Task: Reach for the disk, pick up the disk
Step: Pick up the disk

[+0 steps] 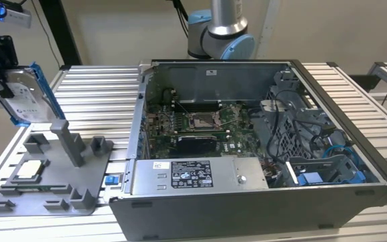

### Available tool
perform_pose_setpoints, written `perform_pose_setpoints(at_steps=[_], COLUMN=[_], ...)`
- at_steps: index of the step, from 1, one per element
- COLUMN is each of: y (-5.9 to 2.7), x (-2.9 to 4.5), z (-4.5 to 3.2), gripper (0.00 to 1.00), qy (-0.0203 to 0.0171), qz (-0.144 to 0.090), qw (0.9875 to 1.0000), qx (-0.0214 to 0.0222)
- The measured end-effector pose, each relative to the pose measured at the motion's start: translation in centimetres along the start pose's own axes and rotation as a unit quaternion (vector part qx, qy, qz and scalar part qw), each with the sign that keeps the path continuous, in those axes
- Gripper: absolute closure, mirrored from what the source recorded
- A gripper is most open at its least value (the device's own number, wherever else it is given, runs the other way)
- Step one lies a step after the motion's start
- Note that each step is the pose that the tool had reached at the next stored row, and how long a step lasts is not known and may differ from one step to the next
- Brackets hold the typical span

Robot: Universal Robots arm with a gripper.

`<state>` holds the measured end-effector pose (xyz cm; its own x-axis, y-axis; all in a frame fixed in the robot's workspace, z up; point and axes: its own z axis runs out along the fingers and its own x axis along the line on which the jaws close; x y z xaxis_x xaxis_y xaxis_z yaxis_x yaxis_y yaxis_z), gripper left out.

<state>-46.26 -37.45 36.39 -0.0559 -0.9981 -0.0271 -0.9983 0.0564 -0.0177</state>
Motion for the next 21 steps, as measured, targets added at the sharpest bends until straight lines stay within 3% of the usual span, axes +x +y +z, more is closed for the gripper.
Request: perform_pose_setpoints(at_steps=[21], y=[-0.05], x=[-0.08], z=[-3.13], gripper=[1.0], qy=[0.0], qz=[0.0], qw=[1.0], qx=[0.0])
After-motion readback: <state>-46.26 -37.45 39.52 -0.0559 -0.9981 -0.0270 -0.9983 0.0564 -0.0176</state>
